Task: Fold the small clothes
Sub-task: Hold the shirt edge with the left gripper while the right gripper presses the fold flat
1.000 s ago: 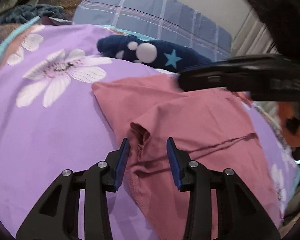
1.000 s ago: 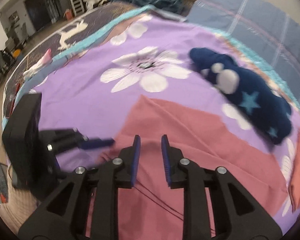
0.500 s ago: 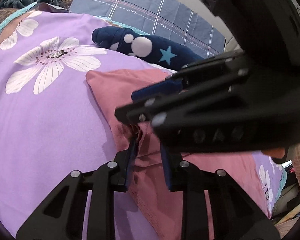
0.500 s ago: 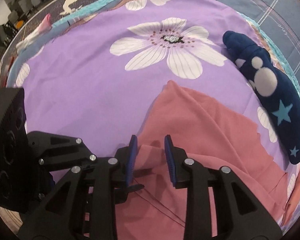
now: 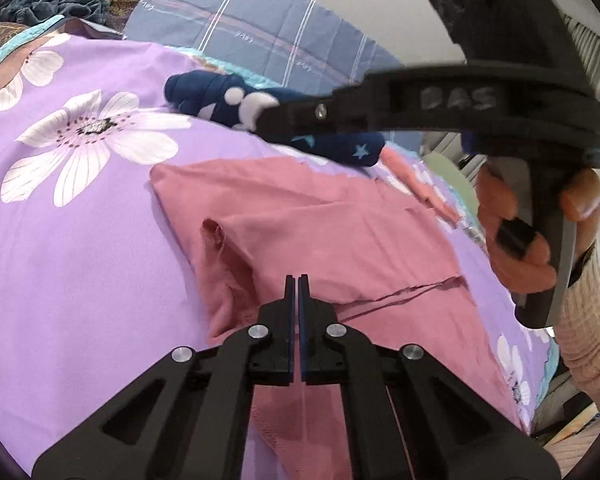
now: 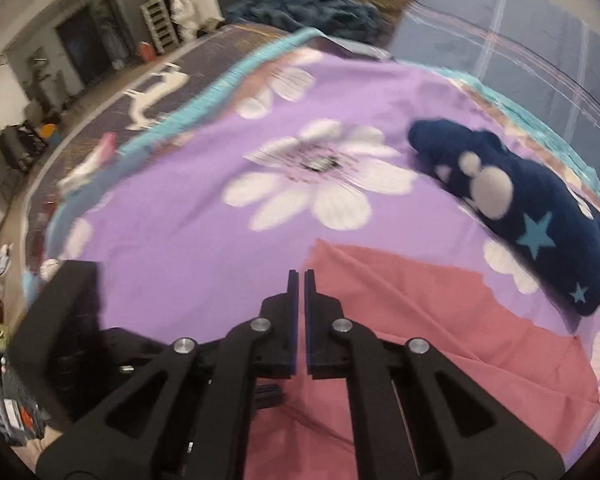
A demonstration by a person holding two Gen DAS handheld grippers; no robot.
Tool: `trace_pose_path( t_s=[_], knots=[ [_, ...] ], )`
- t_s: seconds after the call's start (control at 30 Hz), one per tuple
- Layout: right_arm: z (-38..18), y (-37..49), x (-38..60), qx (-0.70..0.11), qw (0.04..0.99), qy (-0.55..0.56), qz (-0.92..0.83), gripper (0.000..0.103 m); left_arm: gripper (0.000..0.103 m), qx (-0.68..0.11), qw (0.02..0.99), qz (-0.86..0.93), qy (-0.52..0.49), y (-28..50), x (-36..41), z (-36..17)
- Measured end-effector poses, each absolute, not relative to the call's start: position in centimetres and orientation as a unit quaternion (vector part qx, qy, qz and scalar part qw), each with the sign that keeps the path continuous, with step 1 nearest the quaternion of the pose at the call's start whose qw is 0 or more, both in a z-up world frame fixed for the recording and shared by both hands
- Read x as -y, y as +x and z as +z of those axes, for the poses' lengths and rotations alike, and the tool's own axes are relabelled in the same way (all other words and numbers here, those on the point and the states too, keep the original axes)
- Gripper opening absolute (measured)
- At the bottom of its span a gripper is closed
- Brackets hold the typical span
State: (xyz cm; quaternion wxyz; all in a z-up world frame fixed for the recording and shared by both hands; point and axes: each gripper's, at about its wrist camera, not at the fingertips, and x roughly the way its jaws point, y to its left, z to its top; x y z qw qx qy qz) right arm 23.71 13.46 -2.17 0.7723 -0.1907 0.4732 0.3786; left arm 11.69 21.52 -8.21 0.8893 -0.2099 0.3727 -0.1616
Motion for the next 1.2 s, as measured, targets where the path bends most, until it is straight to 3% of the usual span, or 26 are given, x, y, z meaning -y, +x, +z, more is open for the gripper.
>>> trace_pose_path(
  t_s=[0.13, 0.2, 0.23, 0.27, 0.33, 0.5, 0.63, 0.67, 0.7, 0.73, 0.9, 0.93, 1.0, 1.2],
  knots=[
    [-4.6, 24.5, -12.5, -0.5, 0.757, -0.198, 0.371, 0.008, 0.002, -0.396, 0.885, -0.149, -0.195, 12.1, -21.3, -9.0],
    [-5.3, 24.2, -12.3, -0.503, 0.752, -0.21, 0.371, 0.008, 0.014, -0.407, 0.883, -0.14, -0.186, 12.3, -21.1, -9.4],
    [-5.5, 24.0, -12.3, -0.503, 0.75, -0.217, 0.371, 0.008, 0.027, -0.412, 0.883, -0.133, -0.18, 12.4, -20.9, -9.6],
    [-5.7, 23.9, -12.3, -0.5, 0.749, -0.222, 0.373, 0.01, 0.029, -0.413, 0.884, -0.134, -0.176, 12.5, -20.7, -9.7],
    [-5.9, 23.9, -12.5, -0.495, 0.749, -0.228, 0.375, 0.02, 0.03, -0.412, 0.886, -0.131, -0.169, 12.5, -20.5, -9.6],
    [-6.5, 24.0, -13.6, -0.505, 0.741, -0.216, 0.387, 0.024, 0.03, -0.408, 0.882, -0.134, -0.192, 12.2, -21.3, -9.6],
    [-7.4, 23.1, -15.7, -0.504, 0.725, -0.239, 0.404, 0.034, 0.03, -0.412, 0.879, -0.138, -0.199, 12.4, -21.5, -9.9],
    [-7.9, 22.8, -16.3, -0.502, 0.724, -0.259, 0.397, 0.034, 0.03, -0.412, 0.878, -0.139, -0.201, 12.4, -21.5, -10.0],
    [-8.4, 22.7, -16.6, -0.499, 0.726, -0.276, 0.385, 0.027, 0.03, -0.412, 0.877, -0.14, -0.203, 12.4, -21.6, -10.0],
    [-9.0, 22.7, -17.0, -0.497, 0.732, -0.295, 0.361, 0.003, 0.03, -0.412, 0.877, -0.141, -0.204, 12.5, -21.6, -10.1],
    [-5.3, 24.2, -15.2, -0.465, 0.781, -0.176, 0.377, 0.001, 0.03, -0.412, 0.878, -0.138, -0.2, 12.3, -21.6, -10.0],
    [-4.6, 24.5, -14.7, -0.45, 0.799, -0.167, 0.364, 0.004, 0.03, -0.414, 0.878, -0.137, -0.197, 12.3, -21.5, -10.1],
    [-4.3, 25.3, -14.0, -0.454, 0.804, -0.175, 0.341, 0.023, 0.03, -0.414, 0.88, -0.135, -0.189, 12.3, -21.3, -10.1],
    [-3.6, 25.4, -6.9, -0.471, 0.799, -0.154, 0.341, 0.02, 0.029, -0.414, 0.88, -0.136, -0.189, 12.2, -21.3, -10.0]
  ],
)
